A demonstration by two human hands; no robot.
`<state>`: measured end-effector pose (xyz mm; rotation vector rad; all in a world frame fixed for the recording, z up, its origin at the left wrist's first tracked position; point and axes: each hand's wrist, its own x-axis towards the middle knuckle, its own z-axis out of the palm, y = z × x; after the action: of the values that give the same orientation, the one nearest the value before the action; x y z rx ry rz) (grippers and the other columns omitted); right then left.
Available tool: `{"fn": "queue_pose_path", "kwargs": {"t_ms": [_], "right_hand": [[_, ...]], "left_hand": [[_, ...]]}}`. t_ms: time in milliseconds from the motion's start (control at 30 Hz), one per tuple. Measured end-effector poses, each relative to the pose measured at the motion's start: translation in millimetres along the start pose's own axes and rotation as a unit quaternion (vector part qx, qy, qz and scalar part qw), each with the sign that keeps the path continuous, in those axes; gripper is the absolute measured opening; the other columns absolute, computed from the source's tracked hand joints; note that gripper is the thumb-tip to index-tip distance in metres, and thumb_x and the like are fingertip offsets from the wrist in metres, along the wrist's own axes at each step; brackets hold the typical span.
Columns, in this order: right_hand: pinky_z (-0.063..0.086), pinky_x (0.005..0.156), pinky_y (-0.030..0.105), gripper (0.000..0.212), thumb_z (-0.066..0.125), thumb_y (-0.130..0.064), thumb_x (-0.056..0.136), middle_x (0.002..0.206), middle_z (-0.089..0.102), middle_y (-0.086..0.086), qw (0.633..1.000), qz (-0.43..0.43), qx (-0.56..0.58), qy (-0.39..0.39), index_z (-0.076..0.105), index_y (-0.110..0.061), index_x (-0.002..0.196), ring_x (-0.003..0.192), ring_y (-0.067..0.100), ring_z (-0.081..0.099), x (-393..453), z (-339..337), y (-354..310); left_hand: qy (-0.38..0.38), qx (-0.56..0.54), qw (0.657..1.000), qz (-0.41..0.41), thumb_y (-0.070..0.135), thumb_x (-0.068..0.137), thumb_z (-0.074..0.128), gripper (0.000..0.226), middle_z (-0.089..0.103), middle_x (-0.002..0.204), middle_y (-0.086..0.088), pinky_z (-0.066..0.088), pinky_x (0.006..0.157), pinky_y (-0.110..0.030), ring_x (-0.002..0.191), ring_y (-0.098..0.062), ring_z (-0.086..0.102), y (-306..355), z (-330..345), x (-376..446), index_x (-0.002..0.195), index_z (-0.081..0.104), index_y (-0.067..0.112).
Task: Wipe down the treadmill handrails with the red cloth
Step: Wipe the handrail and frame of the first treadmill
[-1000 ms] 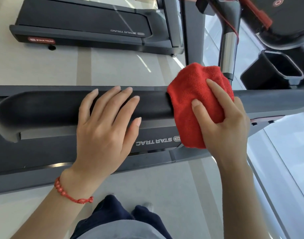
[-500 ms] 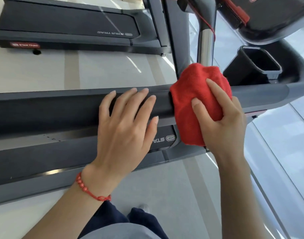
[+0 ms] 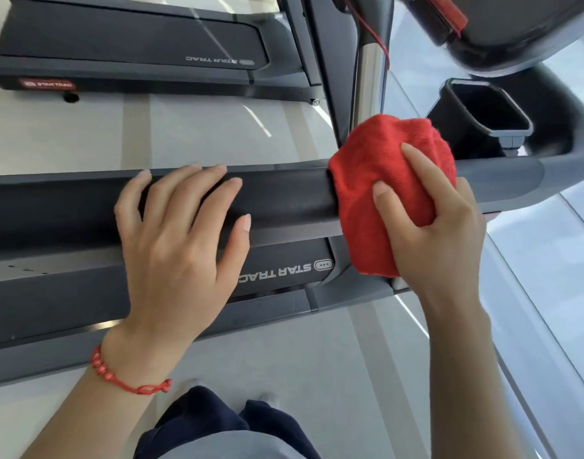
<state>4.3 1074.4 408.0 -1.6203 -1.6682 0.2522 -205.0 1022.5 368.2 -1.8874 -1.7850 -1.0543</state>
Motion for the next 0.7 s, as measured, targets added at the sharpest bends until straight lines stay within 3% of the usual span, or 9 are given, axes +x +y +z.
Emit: {"fn": "queue_pose_path", "kwargs": {"t_ms": [167,267,433,600,700], "right_hand": [[0.029,0.074,-0.005,0.046,0.060,-0.048,0.079,0.090,0.046,-0.007,0.999,-0.038,0.027,-0.028,0.050,-0.046,0.124,0.081,-0.017,0.046,3.3,-2.4,11.5],[0.029,0.074,-0.005,0.045,0.060,-0.047,0.079,0.091,0.048,-0.004,0.998,-0.041,0.027,-0.031,0.051,-0.045,0.123,0.080,-0.016,0.046,14.1,-12.2,25.7],[0.026,0.073,-0.007,0.045,0.060,-0.044,0.080,0.092,0.048,0.000,1.000,-0.024,0.008,0.000,0.053,-0.038,0.125,0.071,0.000,0.044,26.6,-23.9,42.9],[0.028,0.072,-0.006,0.046,0.060,-0.046,0.079,0.091,0.045,-0.003,0.999,-0.040,0.030,-0.017,0.052,-0.041,0.125,0.078,-0.016,0.045,21.5,-17.0,40.9],[0.030,0.072,-0.004,0.046,0.061,-0.046,0.079,0.088,0.046,-0.005,0.998,-0.046,0.035,-0.018,0.052,-0.044,0.123,0.079,-0.015,0.046,22.8,-18.6,46.6]], "left_hand": [[-0.004,-0.026,1.000,0.002,0.022,0.092,0.049,0.028,0.064,0.114,-0.013,0.031,0.099,-0.053,0.109,-0.031,0.057,42.7,17.7,8.9,0.107,0.064,0.003],[-0.021,-0.037,0.999,0.013,0.022,0.092,0.049,0.029,0.063,0.116,-0.013,0.032,0.099,-0.052,0.110,-0.031,0.057,67.1,33.0,18.1,0.109,0.064,0.004],[-0.047,0.010,0.999,0.000,0.025,0.092,0.048,0.031,0.063,0.119,-0.009,0.028,0.100,-0.047,0.112,-0.028,0.055,76.5,50.3,22.5,0.115,0.061,0.008],[-0.026,0.021,0.999,0.013,0.024,0.092,0.049,0.030,0.063,0.119,-0.008,0.026,0.101,-0.044,0.112,-0.027,0.055,73.7,54.4,21.3,0.115,0.060,0.009],[-0.017,0.029,0.999,0.020,0.024,0.092,0.049,0.031,0.063,0.118,-0.009,0.027,0.100,-0.044,0.111,-0.028,0.056,74.9,55.9,21.0,0.115,0.061,0.008]]}}
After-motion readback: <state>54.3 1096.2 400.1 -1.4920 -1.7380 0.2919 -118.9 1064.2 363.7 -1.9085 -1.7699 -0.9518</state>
